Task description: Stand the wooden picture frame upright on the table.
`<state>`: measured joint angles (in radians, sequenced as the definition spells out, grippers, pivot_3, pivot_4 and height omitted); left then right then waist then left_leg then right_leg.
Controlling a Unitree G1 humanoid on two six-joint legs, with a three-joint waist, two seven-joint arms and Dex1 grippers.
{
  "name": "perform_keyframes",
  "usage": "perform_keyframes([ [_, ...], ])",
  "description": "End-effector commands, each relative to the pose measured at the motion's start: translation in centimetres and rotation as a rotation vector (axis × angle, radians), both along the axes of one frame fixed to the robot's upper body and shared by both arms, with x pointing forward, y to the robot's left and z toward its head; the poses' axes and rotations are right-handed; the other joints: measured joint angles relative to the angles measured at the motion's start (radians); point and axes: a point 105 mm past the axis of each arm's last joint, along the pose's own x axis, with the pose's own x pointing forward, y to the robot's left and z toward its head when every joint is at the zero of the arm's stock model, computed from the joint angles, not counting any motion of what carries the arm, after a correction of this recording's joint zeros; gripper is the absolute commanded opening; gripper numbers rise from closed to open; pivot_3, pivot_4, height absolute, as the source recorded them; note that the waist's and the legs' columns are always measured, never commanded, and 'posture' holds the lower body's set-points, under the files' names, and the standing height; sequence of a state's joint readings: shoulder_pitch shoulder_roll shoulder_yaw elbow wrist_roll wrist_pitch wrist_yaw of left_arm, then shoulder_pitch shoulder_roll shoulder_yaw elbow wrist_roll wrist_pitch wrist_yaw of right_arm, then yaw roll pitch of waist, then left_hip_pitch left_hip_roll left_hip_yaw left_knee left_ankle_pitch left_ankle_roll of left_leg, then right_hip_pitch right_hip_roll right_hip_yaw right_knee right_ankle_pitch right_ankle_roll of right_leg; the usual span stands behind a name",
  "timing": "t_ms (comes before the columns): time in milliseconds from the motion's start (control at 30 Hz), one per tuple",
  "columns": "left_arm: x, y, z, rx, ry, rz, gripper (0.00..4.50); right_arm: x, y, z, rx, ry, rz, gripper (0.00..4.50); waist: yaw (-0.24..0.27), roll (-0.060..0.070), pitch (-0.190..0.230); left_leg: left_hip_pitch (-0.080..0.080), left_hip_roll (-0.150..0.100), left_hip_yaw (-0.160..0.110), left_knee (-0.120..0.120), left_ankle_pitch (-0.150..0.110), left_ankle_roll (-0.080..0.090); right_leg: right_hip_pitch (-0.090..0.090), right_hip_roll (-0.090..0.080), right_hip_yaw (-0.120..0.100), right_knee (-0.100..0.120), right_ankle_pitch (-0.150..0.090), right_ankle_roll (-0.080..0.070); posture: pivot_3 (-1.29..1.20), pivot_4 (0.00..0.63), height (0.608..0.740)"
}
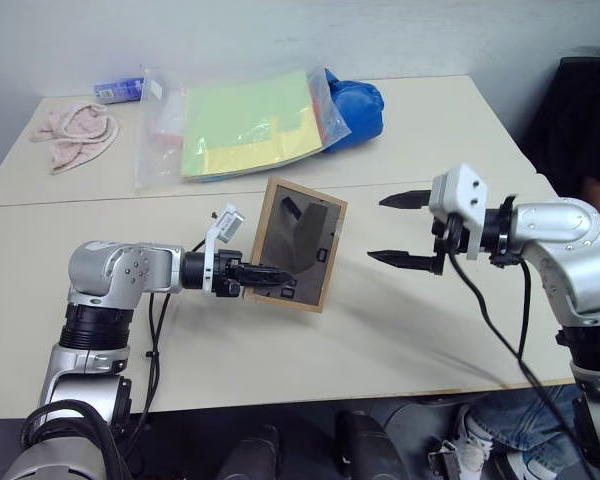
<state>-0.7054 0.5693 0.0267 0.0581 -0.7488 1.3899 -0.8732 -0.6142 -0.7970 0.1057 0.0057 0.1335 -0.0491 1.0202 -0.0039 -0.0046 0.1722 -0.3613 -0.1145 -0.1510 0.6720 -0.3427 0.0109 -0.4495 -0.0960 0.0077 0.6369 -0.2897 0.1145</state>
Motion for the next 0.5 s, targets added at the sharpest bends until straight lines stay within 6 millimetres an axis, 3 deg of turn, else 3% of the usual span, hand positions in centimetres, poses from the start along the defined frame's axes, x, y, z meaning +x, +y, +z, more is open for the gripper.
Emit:
perform_keyframes([
  [33, -0.3, -0.3, 2.6, -0.076, -0.043, -0.049, 1.19, -1.0, 2.1, -0.2, -0.303, -0.711, 0.211, 4.5, -0.001, 0.0, 0.0, 0.0, 0.0, 0.001, -0.001, 0.0, 0.0, -0.002, 0.0, 0.001, 0.001, 0.0, 0.0, 0.0, 0.15, 0.74],
  [100, -0.3, -0.4, 2.9, -0.086, -0.036, -0.058, 1.19, -1.2, 3.0, -1.2, -0.341, -0.854, 0.317, 4.5, -0.002, -0.001, 0.0, 0.0, -0.003, 0.005, -0.002, 0.0, 0.0, -0.009, 0.0, 0.0, 0.007, 0.0, 0.0, 0.0, 0.15, 0.74],
  [233, -0.8, -0.6, 3.1, -0.084, -0.023, -0.09, 1.19, 0.0, 5.1, -0.9, -0.259, -1.015, 0.334, 4.5, -0.023, -0.001, 0.0, 0.0, -0.007, 0.005, -0.004, 0.001, 0.0, -0.015, 0.0, 0.002, 0.01, -0.001, -0.001, 0.0, 0.15, 0.74],
  [333, -0.8, -0.7, 3.4, -0.091, -0.009, -0.097, 1.19, 0.4, 6.9, -0.2, -0.164, -1.103, 0.341, 3.89, -0.031, -0.001, 0.0, 0.001, -0.008, 0.001, -0.004, 0.001, 0.0, -0.016, 0.002, 0.004, 0.01, -0.001, -0.001, 0.0, 0.15, 0.74],
  [500, -0.9, -0.7, 3.3, -0.08, 0.006, -0.102, 1.19, 1.5, 7.6, 0.2, -0.136, -1.174, 0.309, 2.32, -0.039, -0.001, 0.0, 0.002, -0.009, -0.001, -0.005, 0.001, -0.001, -0.018, 0.003, 0.006, 0.014, -0.001, -0.002, 0.0, 0.15, 0.74],
])
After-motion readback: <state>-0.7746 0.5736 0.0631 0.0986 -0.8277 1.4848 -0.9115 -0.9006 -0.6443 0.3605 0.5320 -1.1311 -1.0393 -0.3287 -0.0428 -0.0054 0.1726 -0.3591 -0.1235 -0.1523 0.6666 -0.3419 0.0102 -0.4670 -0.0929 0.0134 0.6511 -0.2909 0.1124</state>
